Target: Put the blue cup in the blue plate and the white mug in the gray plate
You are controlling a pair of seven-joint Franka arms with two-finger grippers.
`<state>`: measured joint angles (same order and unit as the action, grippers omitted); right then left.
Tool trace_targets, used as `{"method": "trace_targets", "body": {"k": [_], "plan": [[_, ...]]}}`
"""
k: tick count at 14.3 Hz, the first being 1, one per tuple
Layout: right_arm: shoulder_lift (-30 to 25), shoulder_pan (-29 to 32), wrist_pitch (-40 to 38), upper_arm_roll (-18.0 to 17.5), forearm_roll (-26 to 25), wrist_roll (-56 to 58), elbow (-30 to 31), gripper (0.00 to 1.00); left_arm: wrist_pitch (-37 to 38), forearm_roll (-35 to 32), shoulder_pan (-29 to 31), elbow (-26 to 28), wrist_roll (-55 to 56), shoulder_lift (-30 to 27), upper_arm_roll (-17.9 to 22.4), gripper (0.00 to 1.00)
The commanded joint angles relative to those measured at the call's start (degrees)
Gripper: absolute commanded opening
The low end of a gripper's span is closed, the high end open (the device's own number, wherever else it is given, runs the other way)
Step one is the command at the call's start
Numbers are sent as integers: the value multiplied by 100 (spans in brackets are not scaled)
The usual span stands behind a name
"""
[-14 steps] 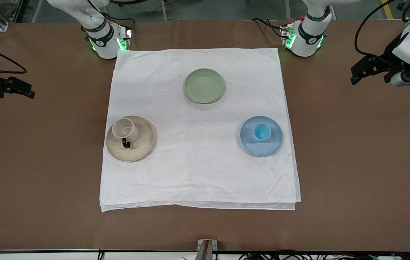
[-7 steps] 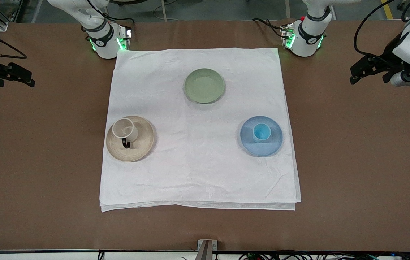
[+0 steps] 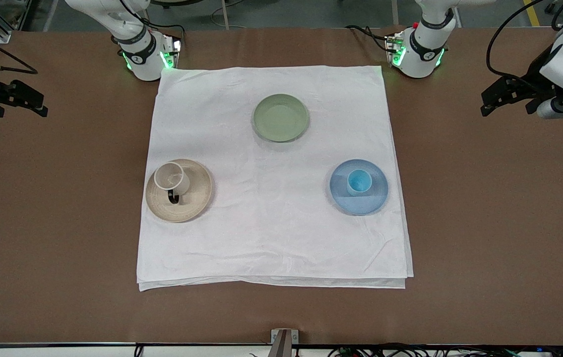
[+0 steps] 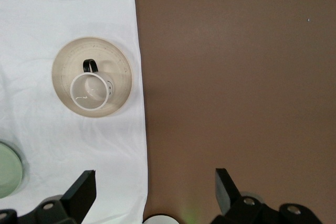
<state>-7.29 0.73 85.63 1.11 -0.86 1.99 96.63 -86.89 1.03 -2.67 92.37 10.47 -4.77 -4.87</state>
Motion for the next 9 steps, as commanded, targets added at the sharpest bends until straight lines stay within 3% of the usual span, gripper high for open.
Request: {"method": "trace_targets", "body": {"k": [1,5,9], "plan": [[-106,32,-212,-6,6,21,-90,100,50,99,47,-281,-54,143,-14,100],[-97,24,-529,20,33,29,-417,100,50,81,56,-282,-62,143,-5,100],[-89,-3,-468,153,490,56,-425,100,50,72,47,-290,-62,143,-5,100]]}}
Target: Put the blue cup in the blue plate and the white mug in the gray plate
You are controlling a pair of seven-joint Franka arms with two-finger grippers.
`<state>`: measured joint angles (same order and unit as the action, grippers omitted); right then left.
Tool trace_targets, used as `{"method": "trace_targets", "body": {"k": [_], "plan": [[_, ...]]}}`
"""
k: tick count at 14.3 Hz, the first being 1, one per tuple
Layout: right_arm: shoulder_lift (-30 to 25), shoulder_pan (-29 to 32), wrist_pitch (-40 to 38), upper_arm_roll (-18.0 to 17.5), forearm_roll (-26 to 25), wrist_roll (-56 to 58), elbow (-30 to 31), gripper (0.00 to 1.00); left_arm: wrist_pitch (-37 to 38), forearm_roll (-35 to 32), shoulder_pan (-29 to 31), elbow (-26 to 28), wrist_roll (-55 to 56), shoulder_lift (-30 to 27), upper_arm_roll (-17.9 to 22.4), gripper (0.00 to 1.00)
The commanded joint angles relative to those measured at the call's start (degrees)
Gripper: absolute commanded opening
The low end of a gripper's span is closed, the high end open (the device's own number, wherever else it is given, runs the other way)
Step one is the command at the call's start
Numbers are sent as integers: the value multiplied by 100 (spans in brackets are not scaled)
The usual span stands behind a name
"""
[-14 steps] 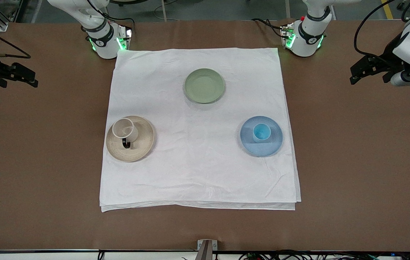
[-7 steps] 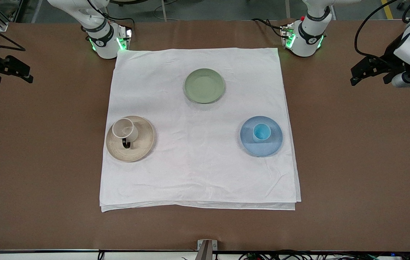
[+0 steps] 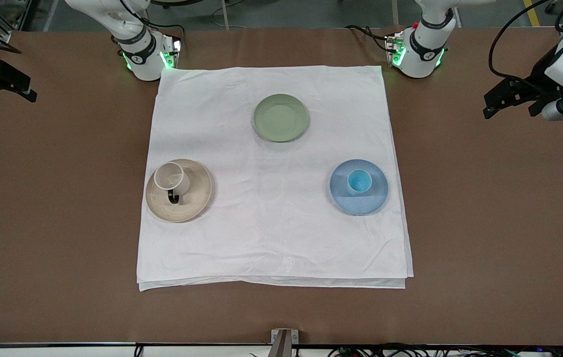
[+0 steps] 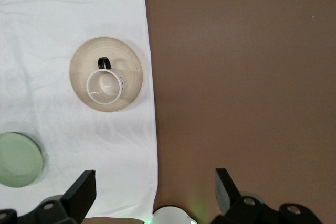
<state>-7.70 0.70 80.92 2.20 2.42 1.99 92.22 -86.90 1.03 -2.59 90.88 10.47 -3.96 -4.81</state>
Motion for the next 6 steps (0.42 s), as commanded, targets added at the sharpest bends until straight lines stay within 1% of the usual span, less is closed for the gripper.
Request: {"method": "trace_targets", "body": {"k": [1,4,6], "plan": [[-47,0,11,35,154,99,7,100,50,72,39,-140,-54,62,-12,100],[-56,-9,55,9,14,231,6,100,50,72,48,-140,-62,53,-12,100],[-65,-114,55,0,-258,232,6,100,50,72,48,-140,-62,53,-12,100]]}}
